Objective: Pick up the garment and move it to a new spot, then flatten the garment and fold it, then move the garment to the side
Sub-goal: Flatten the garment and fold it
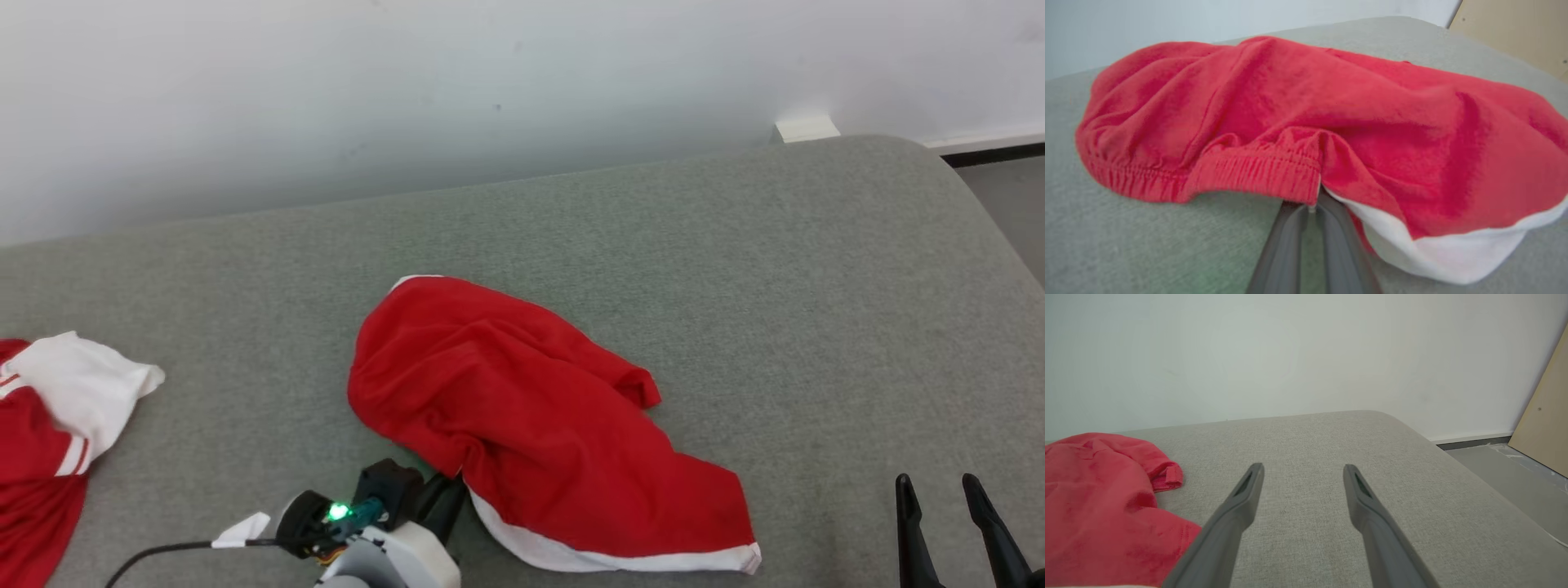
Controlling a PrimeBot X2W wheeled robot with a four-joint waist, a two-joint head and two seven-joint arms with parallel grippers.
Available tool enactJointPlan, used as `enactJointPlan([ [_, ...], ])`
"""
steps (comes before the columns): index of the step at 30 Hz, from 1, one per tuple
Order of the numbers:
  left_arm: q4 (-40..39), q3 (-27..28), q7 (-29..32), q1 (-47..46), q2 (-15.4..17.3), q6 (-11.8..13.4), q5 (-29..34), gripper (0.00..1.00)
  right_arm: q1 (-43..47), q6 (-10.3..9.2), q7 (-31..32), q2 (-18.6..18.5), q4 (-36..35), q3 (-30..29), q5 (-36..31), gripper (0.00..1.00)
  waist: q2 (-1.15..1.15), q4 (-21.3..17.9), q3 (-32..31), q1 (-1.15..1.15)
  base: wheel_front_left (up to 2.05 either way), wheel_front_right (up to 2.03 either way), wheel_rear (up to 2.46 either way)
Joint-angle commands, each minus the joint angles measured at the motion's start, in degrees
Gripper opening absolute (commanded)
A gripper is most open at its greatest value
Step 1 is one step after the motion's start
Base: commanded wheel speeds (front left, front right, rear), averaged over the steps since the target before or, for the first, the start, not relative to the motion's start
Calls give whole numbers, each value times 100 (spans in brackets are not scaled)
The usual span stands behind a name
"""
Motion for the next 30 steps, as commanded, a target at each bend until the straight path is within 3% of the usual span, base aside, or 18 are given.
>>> enactJointPlan([
  [1, -4, -22, 39, 59, 79, -20, 59, 0, 32, -16, 4, -1, -8, -15, 20, 100, 0, 140, -74, 0, 0, 0, 0],
  [8, -816, -283, 977, 551, 991, -118, 179, 0, 120, -16, 3, 4, -41, -39, 28, 100, 0, 631, -199, 0, 0, 0, 0],
  [12, -1605, -485, 1703, 1019, 1471, -164, -68, 0, 164, -16, 3, -13, -34, -41, 27, 100, 0, 818, -201, 0, 0, 0, 0],
  [23, -3310, -596, 2885, 1999, 2205, -138, -988, 0, 185, -16, 3, -115, 27, -11, 63, 100, 0, 971, -232, 0, 0, 0, 0],
  [24, -3422, -526, 2878, 2037, 2219, -74, -1049, 13, 199, -16, 4, -120, 32, -17, 53, 100, 0, 978, -243, 0, 0, 0, 0],
  [25, -3509, -461, 2849, 2076, 2252, -4, -1035, 73, 209, -16, 3, -122, 34, -19, 47, 100, 0, 982, -257, 0, 0, 0, 0],
  [26, -3547, -429, 2850, 2126, 2291, 46, -1019, 100, 218, -16, 3, -122, 40, -8, 37, 100, 0, 978, -274, 0, 0, 0, 0],
  [30, -3667, -219, 2788, 2299, 2263, 340, -1154, 100, 234, -16, 3, -111, 53, 37, 12, 100, 0, 940, -348, 0, 0, 0, 0],
])
